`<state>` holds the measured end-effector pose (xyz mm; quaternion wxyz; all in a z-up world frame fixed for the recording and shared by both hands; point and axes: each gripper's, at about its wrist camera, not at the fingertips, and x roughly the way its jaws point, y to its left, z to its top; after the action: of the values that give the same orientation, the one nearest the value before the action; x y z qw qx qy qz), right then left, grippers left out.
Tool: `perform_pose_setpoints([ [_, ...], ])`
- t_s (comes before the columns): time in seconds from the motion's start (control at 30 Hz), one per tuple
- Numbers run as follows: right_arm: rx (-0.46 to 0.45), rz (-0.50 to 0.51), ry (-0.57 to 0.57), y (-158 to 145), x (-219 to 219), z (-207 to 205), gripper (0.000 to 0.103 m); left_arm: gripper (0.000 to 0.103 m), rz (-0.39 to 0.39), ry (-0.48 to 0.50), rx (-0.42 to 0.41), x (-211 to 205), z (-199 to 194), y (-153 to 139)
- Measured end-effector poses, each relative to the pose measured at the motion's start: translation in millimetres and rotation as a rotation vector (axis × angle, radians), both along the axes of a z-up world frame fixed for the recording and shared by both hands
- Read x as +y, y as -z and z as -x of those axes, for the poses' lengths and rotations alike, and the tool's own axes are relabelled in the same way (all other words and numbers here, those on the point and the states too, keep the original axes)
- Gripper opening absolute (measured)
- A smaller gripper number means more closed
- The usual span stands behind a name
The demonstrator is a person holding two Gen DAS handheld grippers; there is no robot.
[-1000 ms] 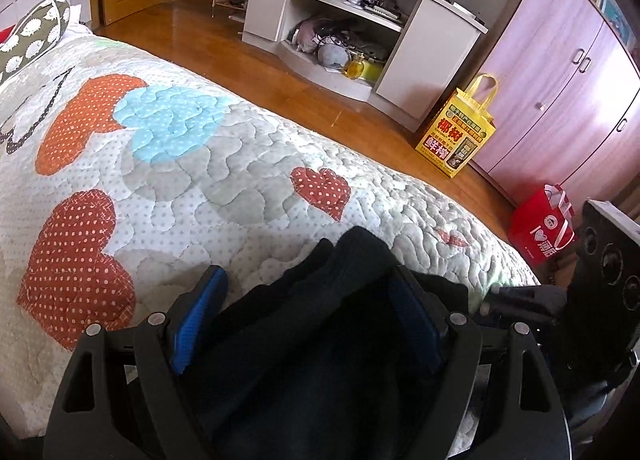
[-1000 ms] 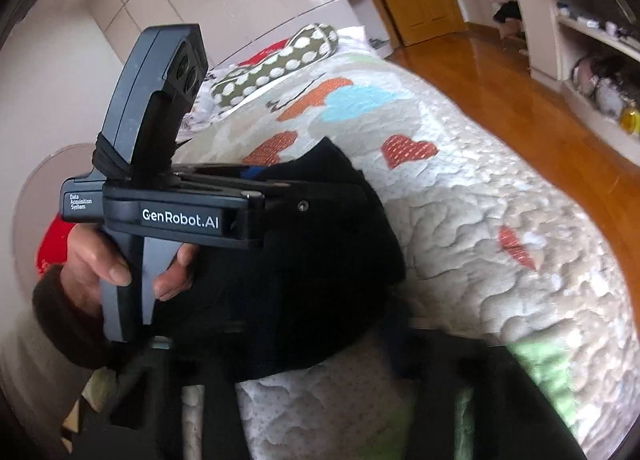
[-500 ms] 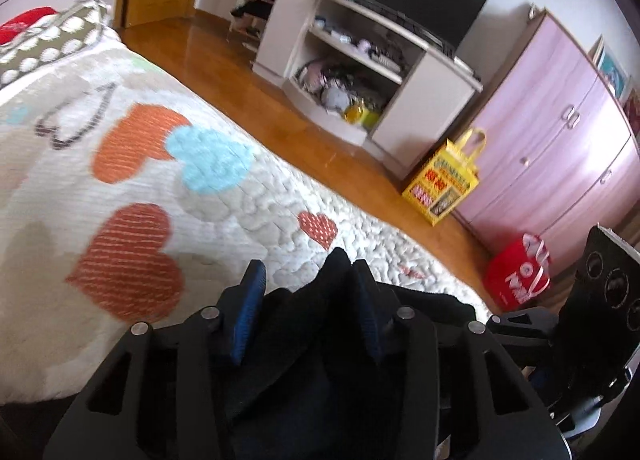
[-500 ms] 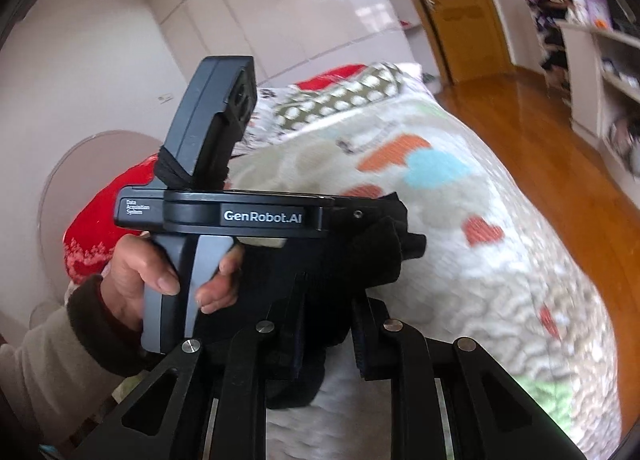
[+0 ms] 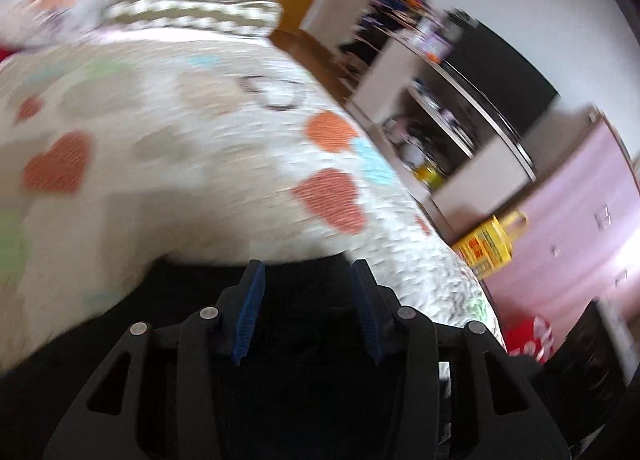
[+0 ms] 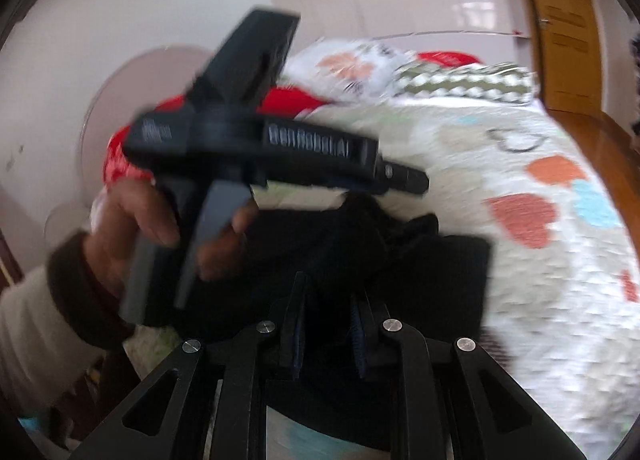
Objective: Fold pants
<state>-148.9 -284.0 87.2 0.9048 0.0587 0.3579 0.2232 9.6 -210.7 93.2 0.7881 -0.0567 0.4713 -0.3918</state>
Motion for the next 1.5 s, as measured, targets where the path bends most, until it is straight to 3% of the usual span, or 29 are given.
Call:
perform_pose_setpoints([
  [0.03,0.022,-0.002,-0.014,7,7,-3,0.026,0.057,0.005,-0.035,0.013,13,0,3],
  [0.1,0.097,0.005,-0.054,24,21,-6,0.038,0.063,0.029,-0.089,0.027,37,3,4],
  [0.13,0.112,-0.010,-0.079,26,23,-4,0.051,0.065,0.037,-0.104,0.030,44,5,4],
  [0.17,0.113,-0.038,-0.105,25,21,1,0.056,0.067,0.044,-0.124,0.032,54,8,5],
  [0.23,0.079,-0.071,-0.121,14,8,11,0.057,0.079,0.059,-0.154,0.034,69,16,5],
  [0.37,0.000,-0.076,-0.006,-8,-38,21,0.072,0.082,0.068,-0.178,0.062,83,34,12],
  [0.47,0.028,-0.078,0.108,-1,-67,10,0.072,0.083,0.065,-0.177,0.088,81,47,19],
  [0.57,0.040,-0.097,0.125,8,-71,0,0.072,0.083,0.019,-0.168,0.106,69,59,32],
  [0.7,0.051,-0.023,0.114,21,-59,-15,0.070,0.082,-0.089,-0.158,0.059,45,68,43],
  [0.77,0.059,0.037,0.126,26,-54,-15,0.070,0.060,-0.114,-0.134,0.023,34,71,38],
  [0.8,0.062,0.062,0.134,28,-52,-15,0.070,0.030,-0.109,-0.114,0.026,31,71,35],
  [0.83,0.062,0.069,0.136,28,-51,-14,0.070,0.019,-0.108,-0.107,0.025,28,69,31],
  [0.9,0.059,0.061,0.140,23,-54,-12,0.070,0.015,-0.097,-0.104,-0.002,25,62,20],
  [1.03,0.060,0.069,0.115,23,-50,-4,0.070,0.014,-0.107,-0.145,-0.021,34,50,16],
  [1.1,0.088,0.119,0.094,33,-41,-7,0.070,0.015,-0.129,-0.177,0.015,42,44,29],
  [1.27,0.085,0.175,0.086,34,-33,-1,0.070,0.041,-0.145,-0.249,0.030,70,63,34],
  [1.4,0.052,0.170,0.082,20,-30,3,0.070,0.042,-0.173,-0.296,-0.014,86,75,23],
  [1.5,0.036,0.151,0.062,14,-21,0,0.070,0.042,-0.150,-0.298,-0.034,88,82,15],
])
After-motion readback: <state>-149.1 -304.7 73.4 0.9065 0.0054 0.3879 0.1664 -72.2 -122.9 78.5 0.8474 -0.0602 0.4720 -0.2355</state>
